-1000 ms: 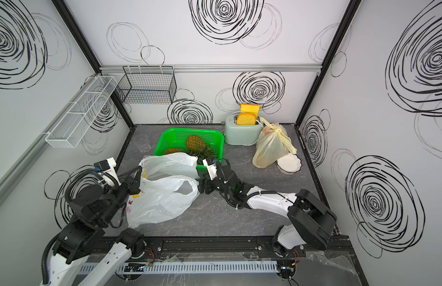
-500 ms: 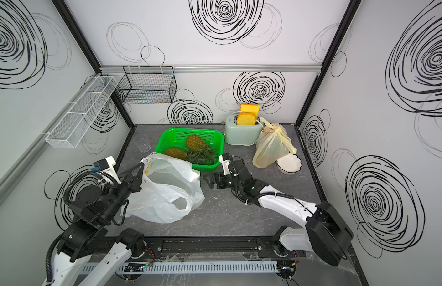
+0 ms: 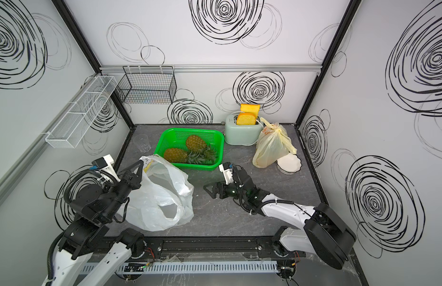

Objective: Place the pineapple into a plastic bag & tie a knot
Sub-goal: Open the plastic bag at the center of the board.

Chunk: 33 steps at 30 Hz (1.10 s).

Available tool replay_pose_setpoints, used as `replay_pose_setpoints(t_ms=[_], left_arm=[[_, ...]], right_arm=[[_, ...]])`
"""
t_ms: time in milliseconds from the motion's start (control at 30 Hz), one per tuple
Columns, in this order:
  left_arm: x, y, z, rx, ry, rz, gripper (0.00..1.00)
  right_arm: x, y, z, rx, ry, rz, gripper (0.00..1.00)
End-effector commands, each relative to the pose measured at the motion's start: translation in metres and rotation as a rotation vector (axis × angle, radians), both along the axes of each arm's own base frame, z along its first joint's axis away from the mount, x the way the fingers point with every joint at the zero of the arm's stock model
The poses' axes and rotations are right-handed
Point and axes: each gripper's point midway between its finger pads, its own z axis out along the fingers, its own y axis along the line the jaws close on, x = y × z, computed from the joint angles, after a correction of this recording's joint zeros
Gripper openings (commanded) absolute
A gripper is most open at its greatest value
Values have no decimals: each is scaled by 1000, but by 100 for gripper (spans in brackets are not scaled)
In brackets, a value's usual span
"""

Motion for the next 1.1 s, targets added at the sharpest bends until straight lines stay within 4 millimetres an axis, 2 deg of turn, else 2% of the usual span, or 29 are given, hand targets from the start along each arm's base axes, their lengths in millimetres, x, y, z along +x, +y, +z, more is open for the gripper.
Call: replay_pose_setpoints(t_ms=[0, 233, 400, 533, 600, 700, 833, 900, 1067], left_arm=[[0, 6, 30, -66, -80, 34, 0], [0, 8, 39, -101, -98, 44, 0], [1, 8, 40, -112, -102, 42, 0], [2, 7, 39, -109, -98, 39, 0], [2, 6, 36, -104, -91, 35, 0], [0, 5, 28, -82, -69, 29, 0], [-3, 3, 6, -12, 9, 8, 0], [-4, 0, -9, 22, 65, -11, 0], [-10, -8, -43, 105, 214, -70, 0]], right_arm=[[-9, 15, 29, 78, -109, 62, 95], [-22, 37, 31, 75, -154, 138, 96], [-16, 49, 16, 48, -149, 133, 95], [-11, 68, 12, 61, -138, 160, 87], [-6, 75, 11, 55, -143, 153, 78], [13, 72, 15, 59, -148, 77, 49], [32, 61, 32, 77, -170, 14, 9], [35, 61, 38, 51, -194, 27, 0], [34, 66, 42, -70, -247, 91, 0]])
